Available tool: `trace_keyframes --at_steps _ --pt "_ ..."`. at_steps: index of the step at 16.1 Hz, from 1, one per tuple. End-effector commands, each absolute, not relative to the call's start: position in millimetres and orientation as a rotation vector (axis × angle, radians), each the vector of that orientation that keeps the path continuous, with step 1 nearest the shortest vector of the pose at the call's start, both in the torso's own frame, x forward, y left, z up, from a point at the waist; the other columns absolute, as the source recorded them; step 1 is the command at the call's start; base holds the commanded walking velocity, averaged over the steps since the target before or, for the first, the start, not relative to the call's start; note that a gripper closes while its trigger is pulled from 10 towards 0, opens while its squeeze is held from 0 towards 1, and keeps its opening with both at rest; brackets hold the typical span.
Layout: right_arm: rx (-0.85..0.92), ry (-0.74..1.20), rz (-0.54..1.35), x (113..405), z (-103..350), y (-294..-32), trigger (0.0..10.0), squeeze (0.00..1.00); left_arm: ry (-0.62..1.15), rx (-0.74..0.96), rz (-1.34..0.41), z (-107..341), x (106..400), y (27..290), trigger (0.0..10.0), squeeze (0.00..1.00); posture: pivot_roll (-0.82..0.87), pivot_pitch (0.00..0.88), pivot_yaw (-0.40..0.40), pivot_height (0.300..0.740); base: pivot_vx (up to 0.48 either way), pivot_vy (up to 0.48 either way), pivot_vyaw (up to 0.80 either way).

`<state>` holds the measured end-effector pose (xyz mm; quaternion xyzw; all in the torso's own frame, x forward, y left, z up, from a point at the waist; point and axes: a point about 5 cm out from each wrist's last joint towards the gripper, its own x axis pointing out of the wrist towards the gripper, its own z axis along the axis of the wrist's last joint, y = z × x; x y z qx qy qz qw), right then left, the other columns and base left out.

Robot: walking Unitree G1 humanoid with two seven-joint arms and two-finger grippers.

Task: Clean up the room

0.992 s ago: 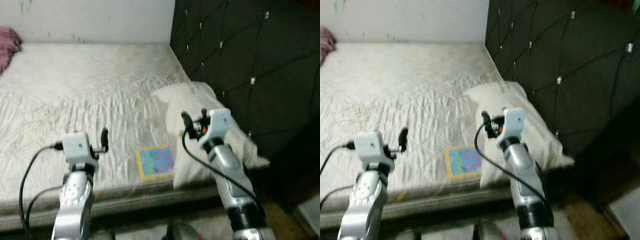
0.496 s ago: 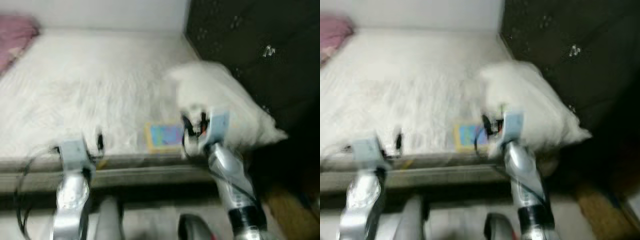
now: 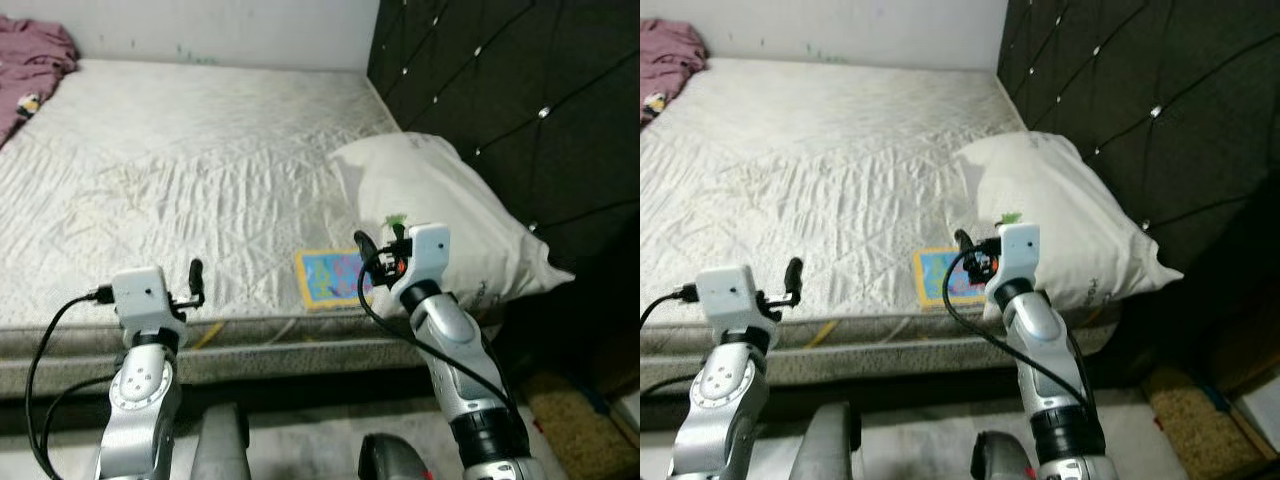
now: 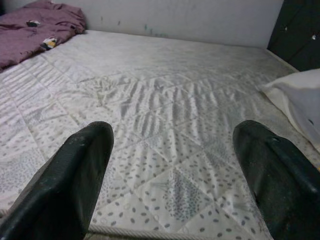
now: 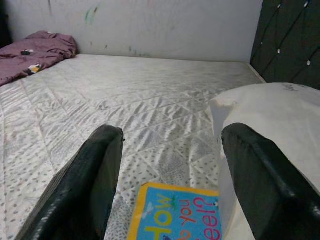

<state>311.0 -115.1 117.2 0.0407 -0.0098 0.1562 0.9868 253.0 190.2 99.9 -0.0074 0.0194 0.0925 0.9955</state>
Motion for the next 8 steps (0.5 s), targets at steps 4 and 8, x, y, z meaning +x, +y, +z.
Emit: trace_keyframes --at_steps 4,8 --pt "0.074 -0.022 0.306 310.4 119.3 -118.4 10.0 0.00 0.041 -0.028 0.170 102.4 251.6 187.9 10.0 0.00 0.00 0.000 -0.073 0.622 0.480 0.000 0.00" --pt "0.082 -0.012 0.300 301.7 118.1 -119.4 10.0 0.00 0.066 -0.020 0.200 100.5 248.2 190.0 10.0 0.00 -0.01 0.000 -0.065 0.622 0.331 0.000 0.00"
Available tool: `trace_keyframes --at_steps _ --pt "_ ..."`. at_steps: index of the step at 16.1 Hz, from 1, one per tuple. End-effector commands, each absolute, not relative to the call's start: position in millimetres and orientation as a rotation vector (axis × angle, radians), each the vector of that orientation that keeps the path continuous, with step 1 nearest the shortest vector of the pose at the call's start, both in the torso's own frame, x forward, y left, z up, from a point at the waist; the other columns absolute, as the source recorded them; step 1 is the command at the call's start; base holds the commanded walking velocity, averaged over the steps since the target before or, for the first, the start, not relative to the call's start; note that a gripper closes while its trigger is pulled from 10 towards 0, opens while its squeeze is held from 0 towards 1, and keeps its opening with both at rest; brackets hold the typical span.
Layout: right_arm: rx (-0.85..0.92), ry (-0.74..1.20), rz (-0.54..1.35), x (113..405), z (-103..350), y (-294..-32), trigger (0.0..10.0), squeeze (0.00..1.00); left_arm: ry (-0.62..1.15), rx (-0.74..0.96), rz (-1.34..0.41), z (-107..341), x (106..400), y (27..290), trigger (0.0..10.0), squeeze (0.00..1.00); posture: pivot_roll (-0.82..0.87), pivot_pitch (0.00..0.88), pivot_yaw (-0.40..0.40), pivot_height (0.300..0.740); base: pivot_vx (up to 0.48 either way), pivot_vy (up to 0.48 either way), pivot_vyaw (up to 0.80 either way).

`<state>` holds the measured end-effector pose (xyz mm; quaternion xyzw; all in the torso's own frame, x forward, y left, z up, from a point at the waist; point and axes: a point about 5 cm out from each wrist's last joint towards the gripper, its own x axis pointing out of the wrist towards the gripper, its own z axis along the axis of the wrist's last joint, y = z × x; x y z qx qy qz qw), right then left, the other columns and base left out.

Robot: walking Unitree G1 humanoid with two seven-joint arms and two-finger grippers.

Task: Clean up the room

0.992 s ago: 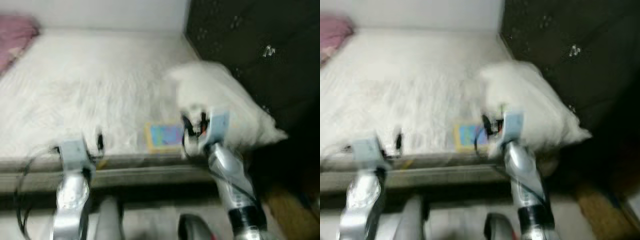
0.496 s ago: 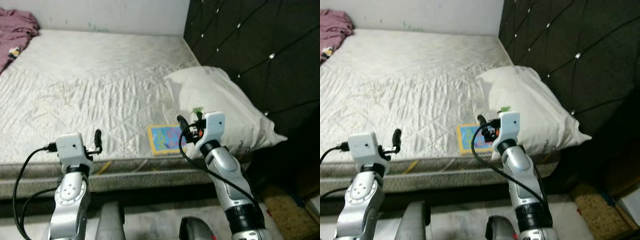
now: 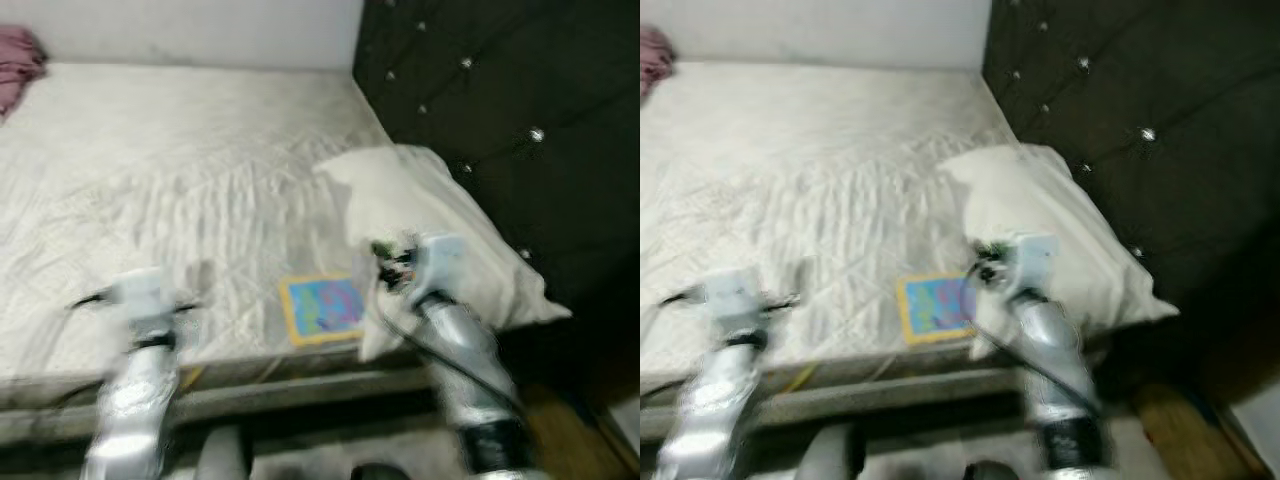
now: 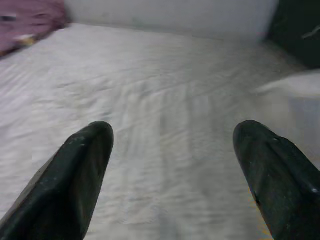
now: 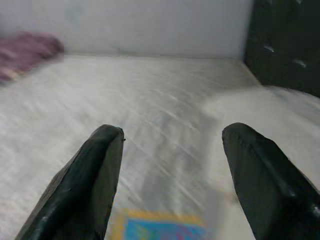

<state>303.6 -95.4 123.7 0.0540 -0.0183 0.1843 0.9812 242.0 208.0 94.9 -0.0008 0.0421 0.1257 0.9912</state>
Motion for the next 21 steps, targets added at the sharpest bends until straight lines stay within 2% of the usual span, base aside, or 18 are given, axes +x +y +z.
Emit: trace_keyframes --at_steps 1,6,14,18,19,21 --pt "0.085 -0.007 0.295 300 117 -121 10.0 0.00 0.076 -0.016 0.210 100 249 191 10.0 0.00 -0.01 0.000 -0.062 0.622 0.000 0.000 0.00" --pt "0.095 0.016 0.272 290 113 -126 10.0 0.00 0.082 -0.019 0.213 100 251 192 10.0 0.00 -0.02 0.020 -0.053 0.622 0.000 0.000 0.00" --pt "0.106 0.070 0.200 266 112 -141 10.0 0.00 0.139 -0.024 0.213 95 268 188 10.0 0.00 -0.06 0.073 -0.046 0.549 0.000 0.000 0.00" --pt "0.103 0.095 0.211 260 114 -144 10.0 0.00 0.177 -0.055 0.268 89 274 188 10.0 0.00 -0.06 0.087 -0.053 0.549 0.000 0.000 0.00" --pt "0.104 0.105 0.219 256 114 -146 10.0 0.04 0.187 -0.079 0.309 86 276 189 10.0 0.00 -0.06 0.086 -0.059 0.549 0.000 0.000 0.00" --pt "0.096 0.112 0.225 252 115 -147 10.0 0.00 0.187 -0.074 0.314 85 280 187 10.0 0.00 -0.07 0.089 -0.067 0.549 0.000 0.000 0.00"
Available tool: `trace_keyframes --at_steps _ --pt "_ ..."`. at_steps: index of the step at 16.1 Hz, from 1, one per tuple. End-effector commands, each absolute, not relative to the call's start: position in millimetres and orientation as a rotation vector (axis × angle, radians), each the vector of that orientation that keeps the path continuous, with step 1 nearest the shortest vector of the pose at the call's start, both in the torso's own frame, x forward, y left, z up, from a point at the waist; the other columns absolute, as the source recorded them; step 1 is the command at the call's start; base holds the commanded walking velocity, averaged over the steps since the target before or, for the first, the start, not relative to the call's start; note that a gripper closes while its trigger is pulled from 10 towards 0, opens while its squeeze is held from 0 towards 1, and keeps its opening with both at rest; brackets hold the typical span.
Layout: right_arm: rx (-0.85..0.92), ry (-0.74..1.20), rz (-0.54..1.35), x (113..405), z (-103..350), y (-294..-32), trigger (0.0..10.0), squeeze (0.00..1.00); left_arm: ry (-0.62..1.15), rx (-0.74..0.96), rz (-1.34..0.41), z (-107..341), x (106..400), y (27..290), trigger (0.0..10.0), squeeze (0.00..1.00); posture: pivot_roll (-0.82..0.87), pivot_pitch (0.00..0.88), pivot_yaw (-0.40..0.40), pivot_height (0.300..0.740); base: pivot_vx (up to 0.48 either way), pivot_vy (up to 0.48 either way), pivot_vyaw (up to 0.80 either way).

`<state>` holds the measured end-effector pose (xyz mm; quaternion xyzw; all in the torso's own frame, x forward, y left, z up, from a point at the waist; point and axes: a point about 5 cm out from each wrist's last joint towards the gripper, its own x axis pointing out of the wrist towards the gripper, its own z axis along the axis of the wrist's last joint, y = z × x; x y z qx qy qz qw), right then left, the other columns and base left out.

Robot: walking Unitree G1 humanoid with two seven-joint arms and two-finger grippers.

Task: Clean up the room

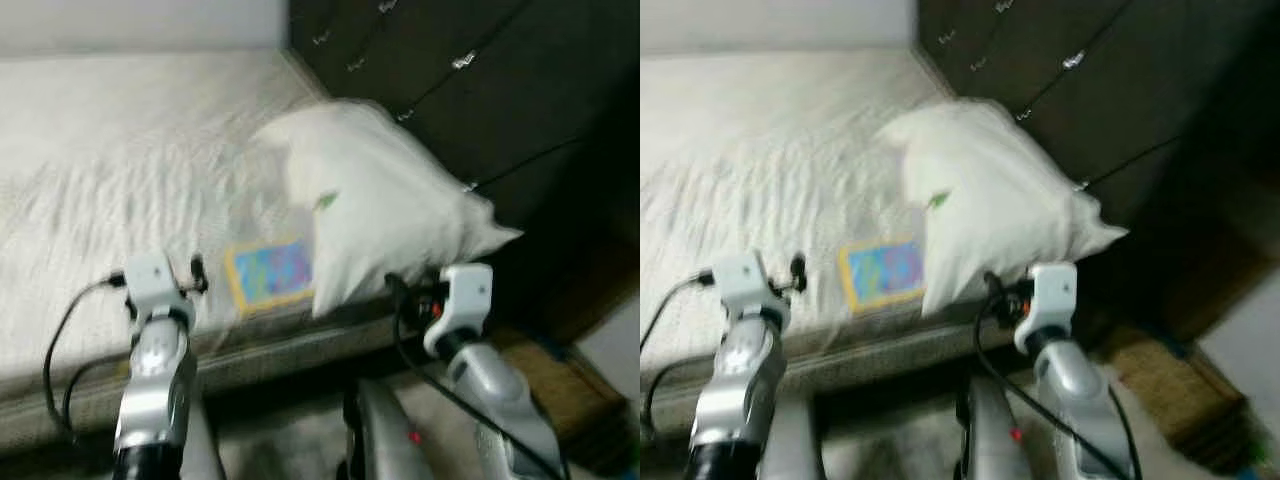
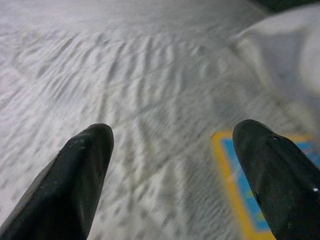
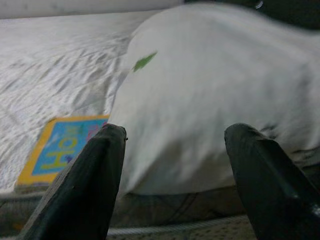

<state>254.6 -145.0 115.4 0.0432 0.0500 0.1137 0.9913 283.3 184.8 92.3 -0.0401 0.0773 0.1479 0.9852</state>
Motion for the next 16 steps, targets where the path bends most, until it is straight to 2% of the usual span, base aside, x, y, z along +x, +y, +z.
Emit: trace_keyframes --at_steps 1,6,12,16 --pt "0.094 0.117 0.229 251 115 -147 10.0 0.00 0.190 -0.070 0.317 84 282 186 10.0 0.00 -0.07 0.090 -0.068 0.549 0.000 0.000 0.00" --pt "0.094 0.141 0.239 245 115 -149 10.0 0.00 0.218 -0.059 0.325 76 289 188 10.0 0.00 -0.08 0.108 -0.071 0.499 0.000 0.000 0.00" --pt "0.089 0.189 0.213 228 118 -154 10.0 0.00 0.287 -0.065 0.290 63 310 176 10.0 0.00 -0.13 0.159 -0.092 0.499 0.000 0.000 0.00" --pt "0.085 0.204 0.210 220 120 -156 10.0 0.00 0.246 -0.011 0.215 71 328 163 10.0 0.00 -0.15 0.171 -0.087 0.499 0.000 0.000 0.00"
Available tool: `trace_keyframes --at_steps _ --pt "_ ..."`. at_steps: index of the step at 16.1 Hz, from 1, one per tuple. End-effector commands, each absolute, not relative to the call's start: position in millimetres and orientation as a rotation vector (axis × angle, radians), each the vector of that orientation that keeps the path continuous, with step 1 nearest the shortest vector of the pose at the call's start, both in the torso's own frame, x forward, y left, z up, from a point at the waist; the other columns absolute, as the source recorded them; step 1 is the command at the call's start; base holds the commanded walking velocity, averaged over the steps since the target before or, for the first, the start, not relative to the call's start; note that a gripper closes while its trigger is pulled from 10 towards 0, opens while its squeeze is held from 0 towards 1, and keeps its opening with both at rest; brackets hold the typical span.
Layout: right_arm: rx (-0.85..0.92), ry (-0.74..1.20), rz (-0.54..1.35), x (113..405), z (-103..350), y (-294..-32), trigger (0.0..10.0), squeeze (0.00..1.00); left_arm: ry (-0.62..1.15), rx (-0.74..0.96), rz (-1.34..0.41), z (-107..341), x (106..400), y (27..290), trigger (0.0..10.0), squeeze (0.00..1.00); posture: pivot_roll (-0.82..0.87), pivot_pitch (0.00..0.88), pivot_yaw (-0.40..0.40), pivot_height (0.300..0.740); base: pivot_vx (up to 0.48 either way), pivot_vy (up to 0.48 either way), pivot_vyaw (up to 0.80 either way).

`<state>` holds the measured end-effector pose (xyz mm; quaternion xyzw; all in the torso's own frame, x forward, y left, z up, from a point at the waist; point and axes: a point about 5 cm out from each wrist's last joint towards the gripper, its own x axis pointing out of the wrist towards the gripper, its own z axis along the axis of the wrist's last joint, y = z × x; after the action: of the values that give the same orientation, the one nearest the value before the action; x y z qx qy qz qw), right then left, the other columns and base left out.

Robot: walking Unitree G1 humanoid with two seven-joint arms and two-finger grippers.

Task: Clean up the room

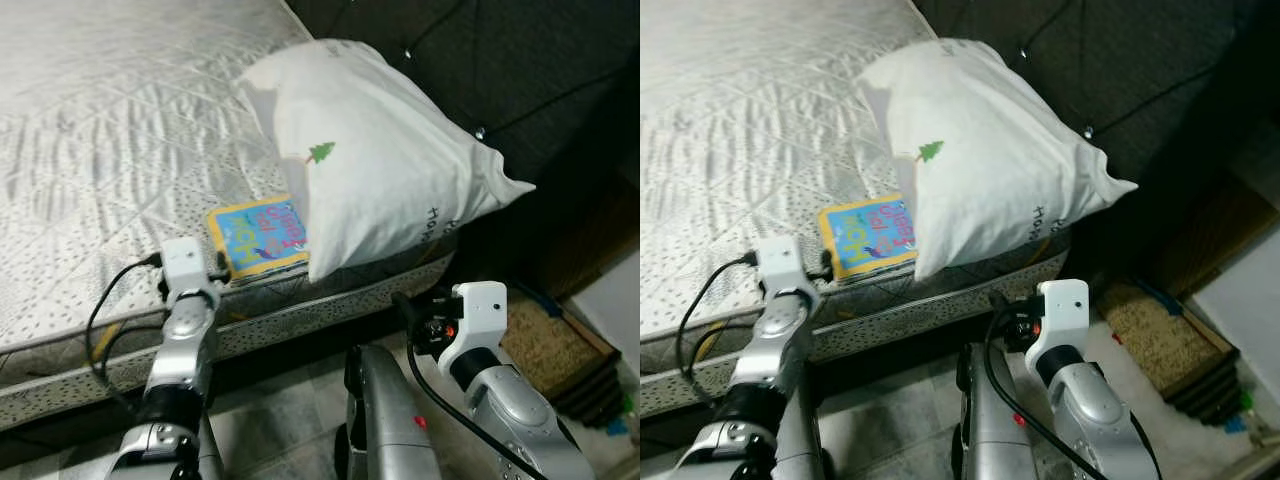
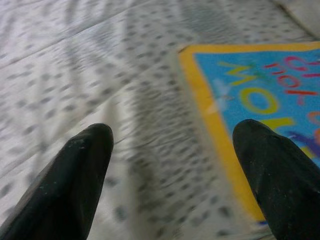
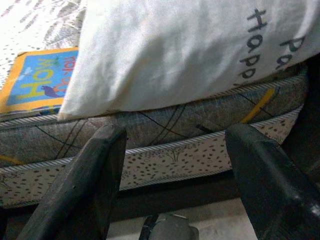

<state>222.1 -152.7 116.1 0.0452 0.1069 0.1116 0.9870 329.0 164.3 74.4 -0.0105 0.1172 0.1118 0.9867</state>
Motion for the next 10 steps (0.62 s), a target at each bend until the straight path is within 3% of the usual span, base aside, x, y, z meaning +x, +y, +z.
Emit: trace_keyframes --at_steps 1,10 --pt "0.087 0.210 0.208 220 120 -156 10.0 0.00 0.217 0.023 0.165 74 331 155 10.0 0.00 -0.15 0.175 -0.086 0.499 0.000 0.000 0.00" --pt "0.090 0.230 0.222 223 118 -154 10.0 0.00 0.260 0.122 0.006 54 313 132 10.0 0.00 -0.14 0.174 -0.090 0.499 0.000 0.000 0.00"
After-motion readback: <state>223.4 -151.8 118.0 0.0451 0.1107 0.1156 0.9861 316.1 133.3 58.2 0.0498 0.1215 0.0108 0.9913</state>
